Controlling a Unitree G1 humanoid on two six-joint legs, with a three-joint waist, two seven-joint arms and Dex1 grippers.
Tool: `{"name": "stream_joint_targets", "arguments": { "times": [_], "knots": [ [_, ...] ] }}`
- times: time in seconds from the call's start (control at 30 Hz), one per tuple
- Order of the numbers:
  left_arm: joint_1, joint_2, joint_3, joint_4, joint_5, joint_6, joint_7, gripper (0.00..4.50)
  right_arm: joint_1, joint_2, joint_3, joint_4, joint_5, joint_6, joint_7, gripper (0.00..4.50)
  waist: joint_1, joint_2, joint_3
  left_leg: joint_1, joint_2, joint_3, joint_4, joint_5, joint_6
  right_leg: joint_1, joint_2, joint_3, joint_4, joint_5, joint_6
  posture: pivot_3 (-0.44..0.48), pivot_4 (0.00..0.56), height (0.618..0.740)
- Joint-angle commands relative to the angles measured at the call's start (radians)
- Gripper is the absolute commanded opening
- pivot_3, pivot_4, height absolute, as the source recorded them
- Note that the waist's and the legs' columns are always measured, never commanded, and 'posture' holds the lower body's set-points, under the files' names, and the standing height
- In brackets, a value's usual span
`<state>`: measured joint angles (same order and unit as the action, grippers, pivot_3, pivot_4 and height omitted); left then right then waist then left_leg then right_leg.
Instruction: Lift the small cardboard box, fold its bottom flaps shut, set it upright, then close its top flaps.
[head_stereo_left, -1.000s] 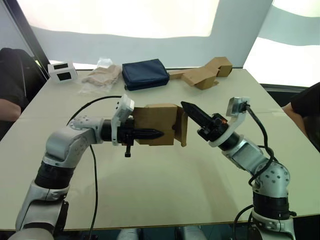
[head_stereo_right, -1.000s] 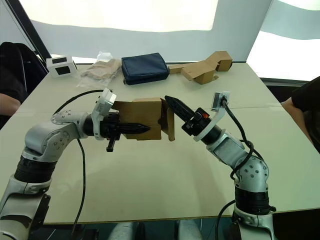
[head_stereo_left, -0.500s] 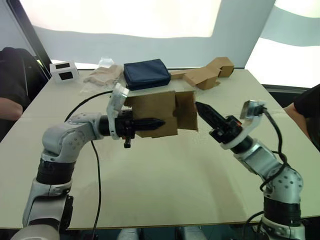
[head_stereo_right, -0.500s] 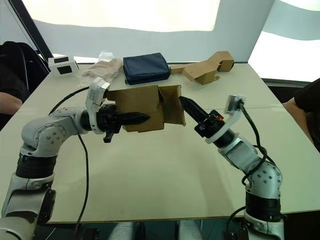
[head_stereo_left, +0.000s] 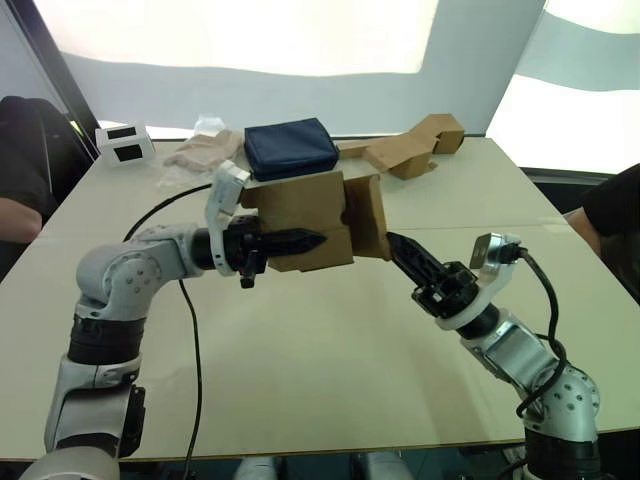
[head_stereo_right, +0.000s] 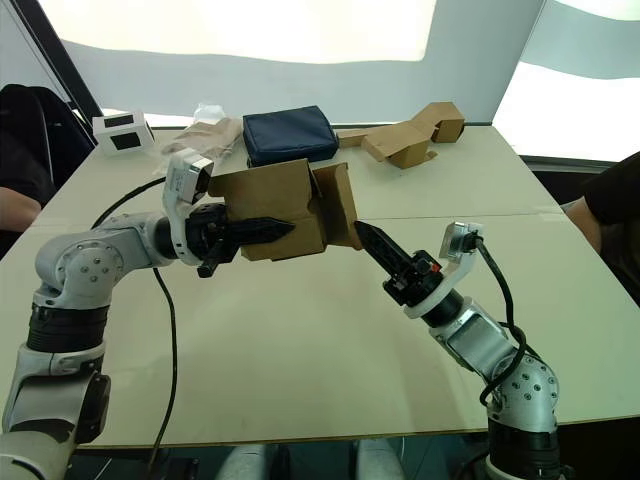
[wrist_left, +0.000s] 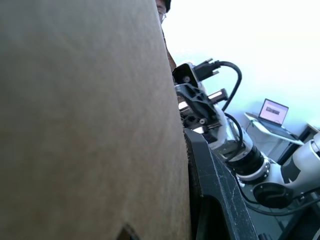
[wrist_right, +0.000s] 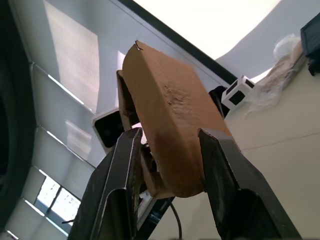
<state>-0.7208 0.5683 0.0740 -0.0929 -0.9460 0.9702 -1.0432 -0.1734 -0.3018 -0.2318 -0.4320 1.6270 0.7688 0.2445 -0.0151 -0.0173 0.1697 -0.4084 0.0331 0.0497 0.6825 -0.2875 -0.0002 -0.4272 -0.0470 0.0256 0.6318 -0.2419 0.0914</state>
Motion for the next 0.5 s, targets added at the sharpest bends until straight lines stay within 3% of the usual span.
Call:
{"name": "stream_joint_targets", "arguments": {
  "times": [0.03, 0.5],
  "knots": [
    [-0.023, 0.003, 0.017, -0.013, -0.004, -0.018, -0.008, 0.00, -0.005, 0.009, 0.014, -0.059, 0.050, -0.025, -0.022, 1.81, 0.000, 0.000, 0.000, 0.000, 0.000, 0.000, 0.000, 0.000, 0.000, 0.000, 0.000, 0.000, 0.000, 0.000, 0.000, 0.000, 0.150, 0.740],
    [-0.039, -0.011, 0.011, -0.009, -0.003, -0.028, -0.003, 0.00, -0.009, -0.017, 0.078, -0.079, 0.007, -0.048, -0.045, 1.81, 0.001, 0.000, 0.000, 0.000, 0.000, 0.000, 0.000, 0.000, 0.000, 0.000, 0.000, 0.000, 0.000, 0.000, 0.000, 0.000, 0.150, 0.740]
  ]
}}
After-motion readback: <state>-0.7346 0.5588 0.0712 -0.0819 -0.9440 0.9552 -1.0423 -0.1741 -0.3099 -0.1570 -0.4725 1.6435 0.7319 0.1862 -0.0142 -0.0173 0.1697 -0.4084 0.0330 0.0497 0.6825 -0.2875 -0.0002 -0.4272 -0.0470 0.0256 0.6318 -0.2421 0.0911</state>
